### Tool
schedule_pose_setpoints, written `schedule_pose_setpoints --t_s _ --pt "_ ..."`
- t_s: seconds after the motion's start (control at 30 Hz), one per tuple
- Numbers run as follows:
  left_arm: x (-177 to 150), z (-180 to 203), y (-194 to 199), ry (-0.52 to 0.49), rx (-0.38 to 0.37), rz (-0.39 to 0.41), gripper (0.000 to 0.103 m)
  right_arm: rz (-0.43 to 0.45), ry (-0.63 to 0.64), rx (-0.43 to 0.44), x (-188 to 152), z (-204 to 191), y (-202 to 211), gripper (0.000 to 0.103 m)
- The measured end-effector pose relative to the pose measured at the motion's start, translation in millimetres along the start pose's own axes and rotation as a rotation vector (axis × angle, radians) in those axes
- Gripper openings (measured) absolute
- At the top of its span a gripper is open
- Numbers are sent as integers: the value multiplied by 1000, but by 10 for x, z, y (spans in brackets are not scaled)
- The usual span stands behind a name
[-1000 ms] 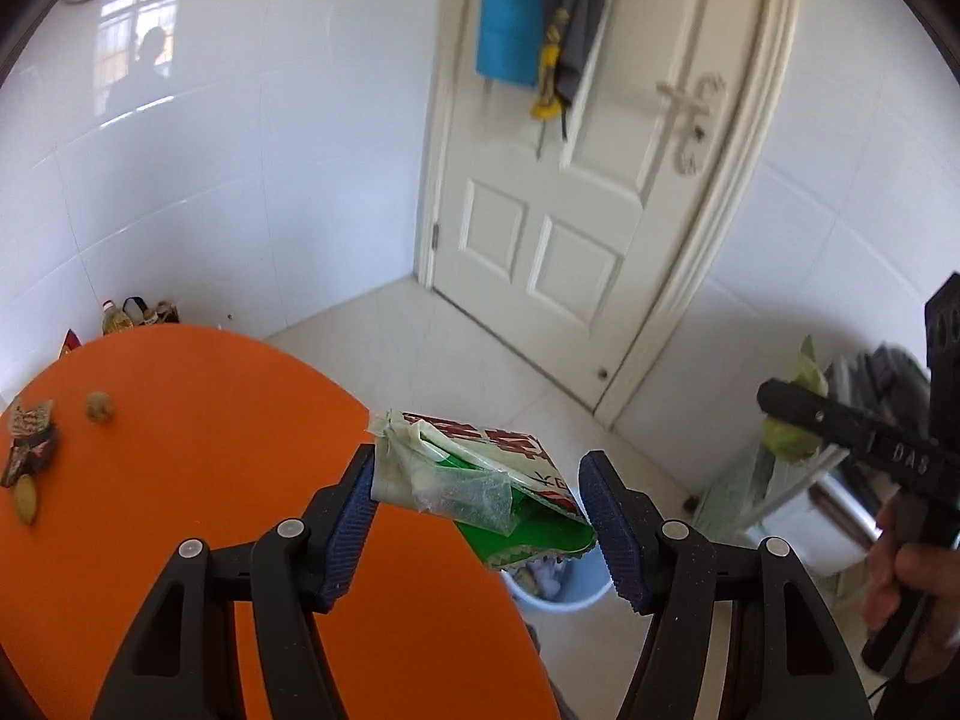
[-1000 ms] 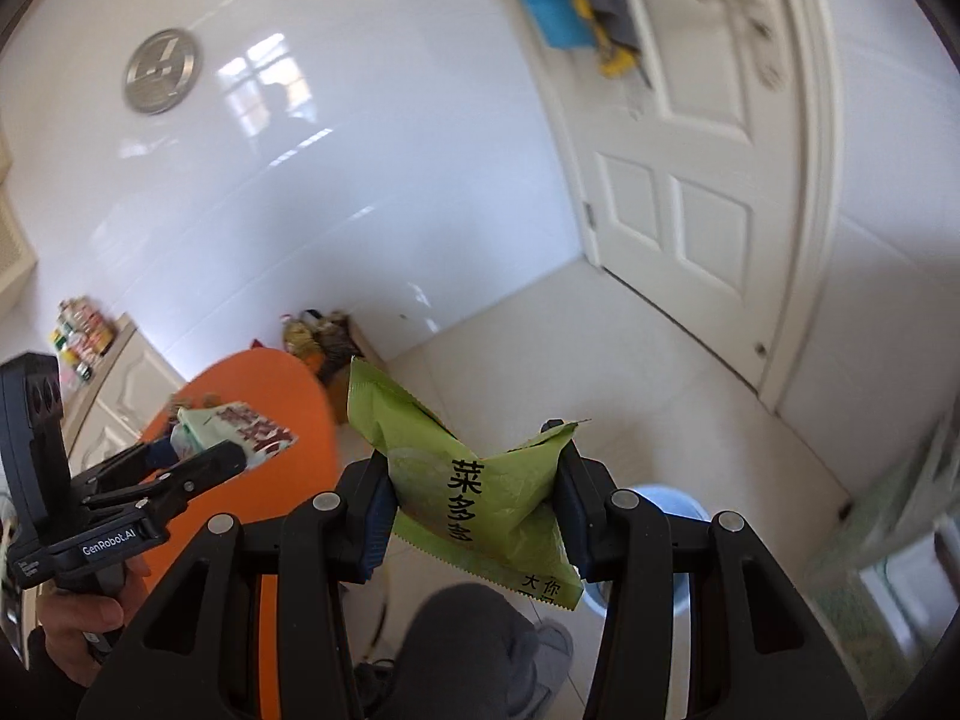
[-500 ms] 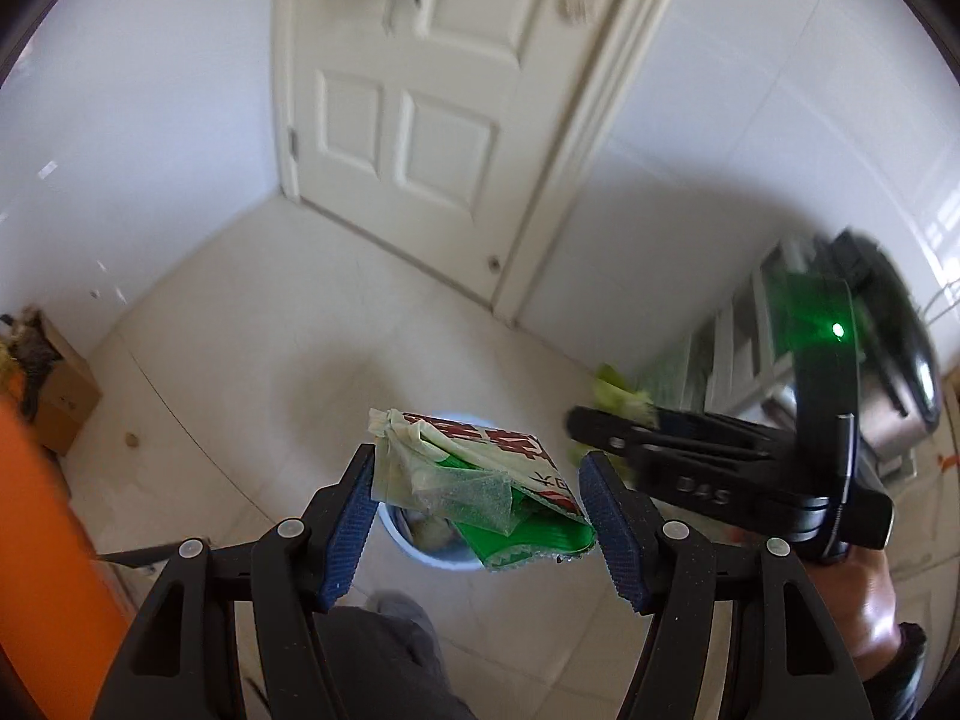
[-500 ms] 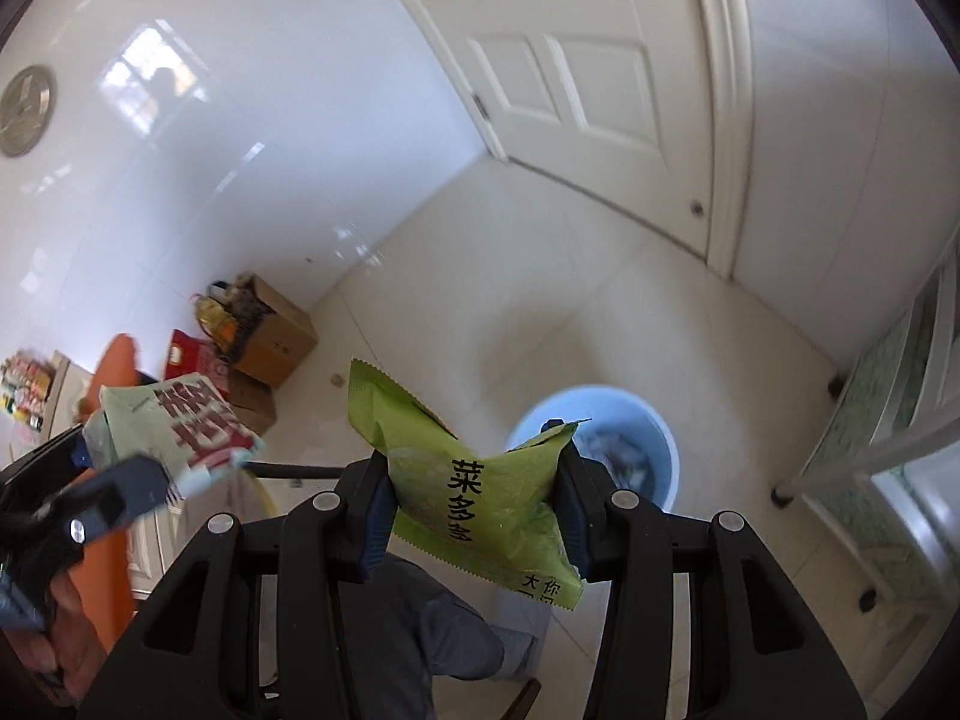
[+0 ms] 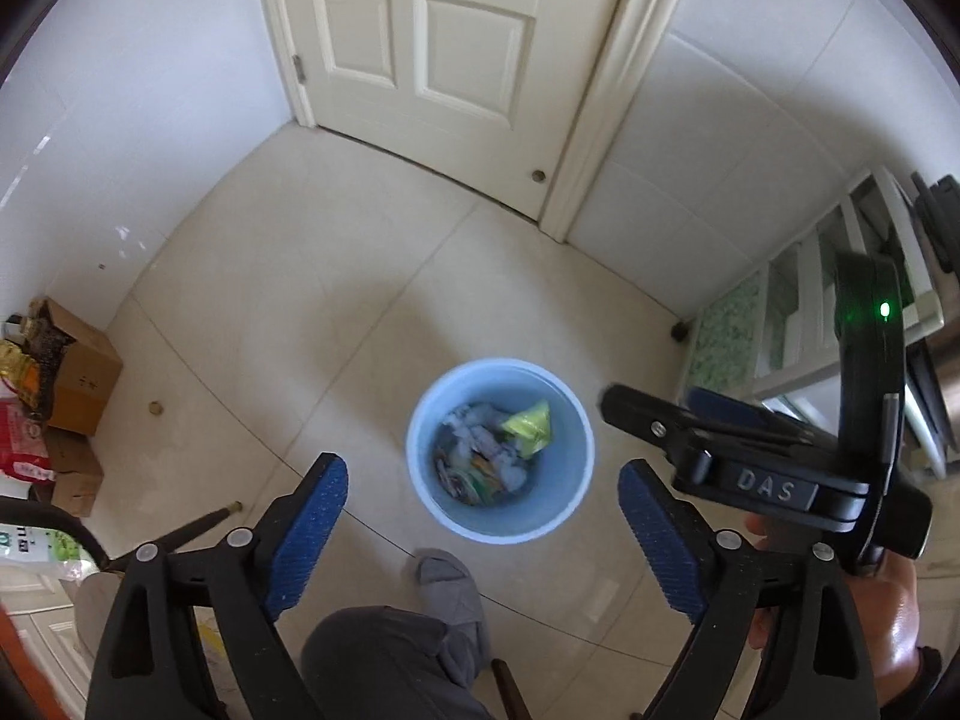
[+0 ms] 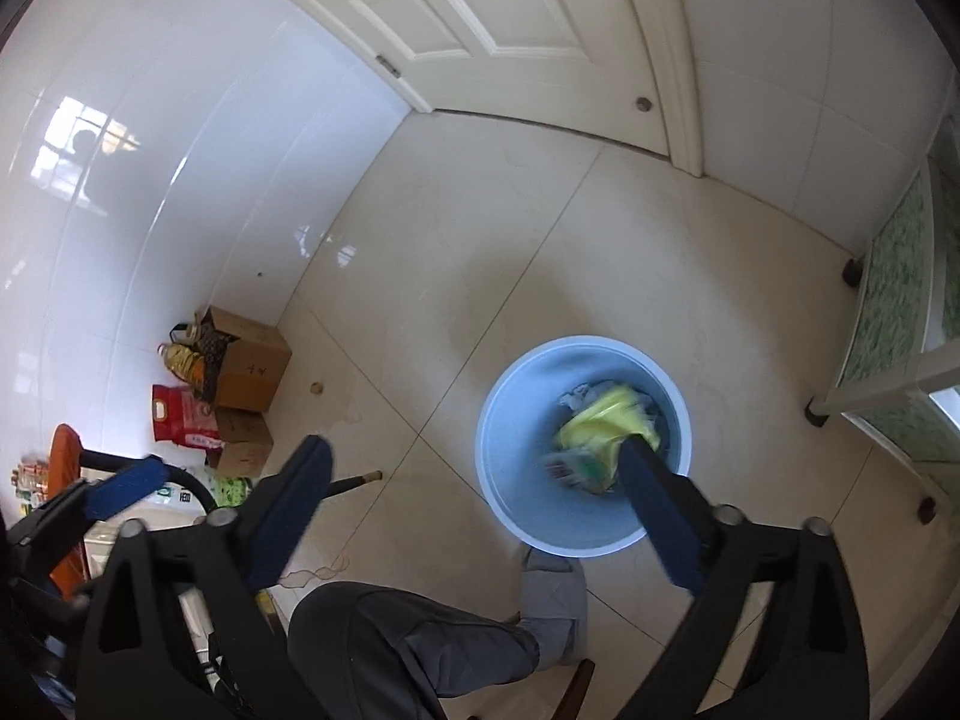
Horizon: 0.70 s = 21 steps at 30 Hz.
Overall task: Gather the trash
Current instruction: 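Carry both bags to the blue bucket and open both tools, then move both tools back to the orange table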
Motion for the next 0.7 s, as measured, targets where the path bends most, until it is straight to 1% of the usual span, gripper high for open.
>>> schedule_pose_setpoints --t_s 0.03,0.07,0.1,0.13,0.17,0.2,0.23,0.27,0.3,0.33,0.37,0.4,0.43,0.5,0.53,0.63,0.7 --pt "50 -61 27 3 5 6 89 2 0 -12 -19 3 22 103" --pt "-32 -53 128 11 13 22 89 4 0 -22 -39 11 31 103" --pt "29 -113 207 17 20 39 89 9 0 -34 -62 6 59 103" --pt "13 -129 294 23 26 60 90 15 0 -43 -82 -5 93 103" --pt "145 -54 394 28 32 77 90 18 0 -46 -108 -5 114 103" --pt "380 -198 426 34 37 89 91 22 2 -46 -128 -33 146 103" --pt "273 -192 568 47 50 115 92 27 8 -45 -140 -80 184 103" --pt "451 -360 616 57 54 129 92 35 20 -47 -155 -143 239 103" --pt "527 -483 706 68 55 145 92 44 34 -48 -171 -214 305 103" --pt "416 -499 867 87 54 171 92 54 50 -47 -189 -298 382 103" --pt "417 -654 1022 101 50 188 92 62 61 -45 -208 -378 436 103" --pt "328 -663 1179 121 46 213 92 71 74 -41 -218 -468 505 103" --pt "310 -697 1313 136 44 229 92 84 91 -36 -230 -578 584 103" --pt "87 -802 1638 181 37 279 92 113 134 -23 -256 -820 750 103" --pt "17 -928 1808 197 36 296 93 131 162 -15 -280 -987 856 103" --pt "-375 -1153 2379 260 36 363 93 168 225 12 -349 -1394 1066 103" --pt "-602 -1259 2649 289 41 400 93 193 273 32 -415 -1721 1217 103"
Point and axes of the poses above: each gripper's, at about its wrist camera, not at the fingertips, and y roughly against the way its jaws point, z to its right, x to its top, the point moved 9 cm from there along -y, roughly the way its jaws point, and after that the axes turned 4 degrees about x, right-handed, at the moved point
